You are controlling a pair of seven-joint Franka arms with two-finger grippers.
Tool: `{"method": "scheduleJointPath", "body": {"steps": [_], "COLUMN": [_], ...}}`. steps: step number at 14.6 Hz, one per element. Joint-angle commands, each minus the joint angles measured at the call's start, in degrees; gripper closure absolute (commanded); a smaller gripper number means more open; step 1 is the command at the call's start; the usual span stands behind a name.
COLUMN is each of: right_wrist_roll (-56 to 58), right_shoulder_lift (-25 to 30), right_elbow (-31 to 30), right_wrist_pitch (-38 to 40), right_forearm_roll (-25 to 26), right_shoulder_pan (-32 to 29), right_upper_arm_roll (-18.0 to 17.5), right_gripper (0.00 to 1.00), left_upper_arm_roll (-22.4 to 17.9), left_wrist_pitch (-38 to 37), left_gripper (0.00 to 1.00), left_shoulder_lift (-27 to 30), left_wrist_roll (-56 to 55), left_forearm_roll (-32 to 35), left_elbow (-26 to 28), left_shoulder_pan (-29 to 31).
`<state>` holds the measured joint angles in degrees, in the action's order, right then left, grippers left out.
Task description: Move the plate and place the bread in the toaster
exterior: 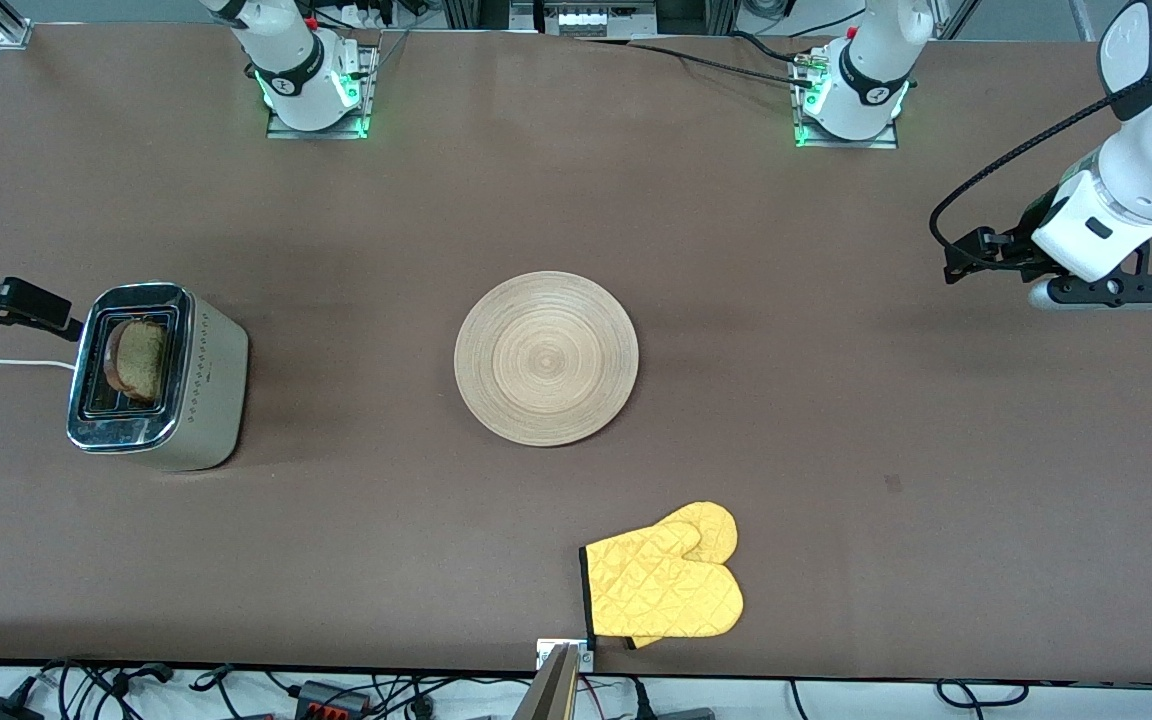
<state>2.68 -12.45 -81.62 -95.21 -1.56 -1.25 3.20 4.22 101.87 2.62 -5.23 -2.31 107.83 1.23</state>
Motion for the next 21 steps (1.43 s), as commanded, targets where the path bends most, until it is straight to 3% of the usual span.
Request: {"method": "scheduleJointPath", "body": {"steps": [1, 3, 5, 8, 21], "right_wrist_roll": [-0.75, -0.75, -0.75, -0.75, -0.4], "right_shoulder_lift": [8.47, 12.52, 14.11, 15.96, 17.02], "right_elbow": [-11.77, -17.68, -19.63, -19.81, -19.37], "right_wrist_pitch": [-4.26, -6.38, -5.69, -1.65, -1.82], "right_forearm_roll": [1.82, 1.82, 1.91, 1.91, 1.99], "right_shoulder_pan": [-0.86, -0.94, -0.94, -0.94, -0.86], "right_upper_arm_roll": [-1.45, -1.36, -1.36, -1.45, -1.71], "right_gripper": [0.0, 0.0, 0.0, 0.0, 0.0], "left_upper_arm_roll": [1.84, 1.93, 1.93, 1.76, 1.32], "left_wrist_pitch": [-0.97, -1.06, -1.15, -1.15, -1.06], "left_gripper": [0.0, 0.0, 0.0, 0.0, 0.0], "left_shoulder_lift": [0.72, 0.72, 0.81, 0.63, 0.63], "left_wrist_roll": [-1.36, -1.8, -1.8, -1.45, -1.36], "left_forearm_roll": [1.08, 1.08, 1.08, 1.08, 1.08], "left_elbow": [-0.43, -0.43, -0.43, -0.43, -0.43], "left_shoulder_pan": [-0.09, 0.35, 0.35, 0.53, 0.62]}}
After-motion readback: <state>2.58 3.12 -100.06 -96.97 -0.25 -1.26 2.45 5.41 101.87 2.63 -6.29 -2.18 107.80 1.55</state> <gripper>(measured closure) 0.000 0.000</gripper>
